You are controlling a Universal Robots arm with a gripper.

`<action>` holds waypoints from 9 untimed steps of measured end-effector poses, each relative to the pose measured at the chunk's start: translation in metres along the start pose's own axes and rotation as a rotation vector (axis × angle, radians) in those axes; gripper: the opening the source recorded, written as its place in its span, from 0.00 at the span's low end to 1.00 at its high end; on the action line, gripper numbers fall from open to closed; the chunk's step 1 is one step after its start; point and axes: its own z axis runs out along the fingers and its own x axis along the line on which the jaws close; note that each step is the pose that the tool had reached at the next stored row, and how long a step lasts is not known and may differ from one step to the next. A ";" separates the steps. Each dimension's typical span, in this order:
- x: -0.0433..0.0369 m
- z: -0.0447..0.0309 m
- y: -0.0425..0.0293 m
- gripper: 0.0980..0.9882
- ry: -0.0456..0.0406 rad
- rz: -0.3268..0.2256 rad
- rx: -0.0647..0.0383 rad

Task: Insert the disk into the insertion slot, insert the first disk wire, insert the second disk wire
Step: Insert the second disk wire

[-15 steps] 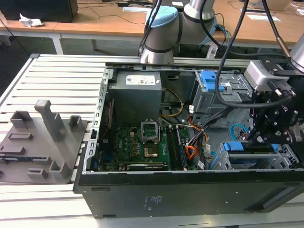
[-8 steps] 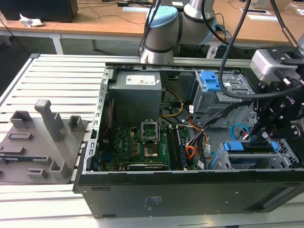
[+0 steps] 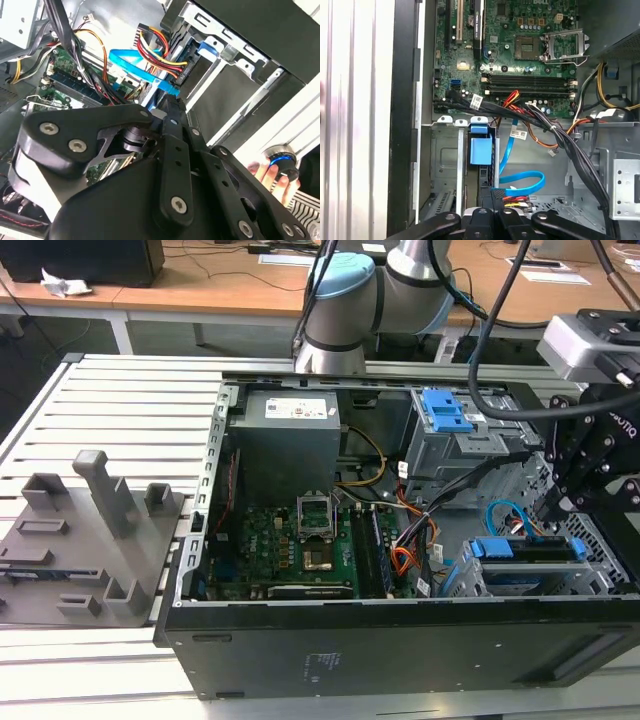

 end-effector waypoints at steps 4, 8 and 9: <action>-0.0001 0.0002 0.0082 0.01 0.0003 0.000 0.001; 0.0000 0.0003 0.0126 0.01 0.0003 0.000 0.001; -0.0001 0.0003 0.0126 0.01 0.0003 0.000 0.001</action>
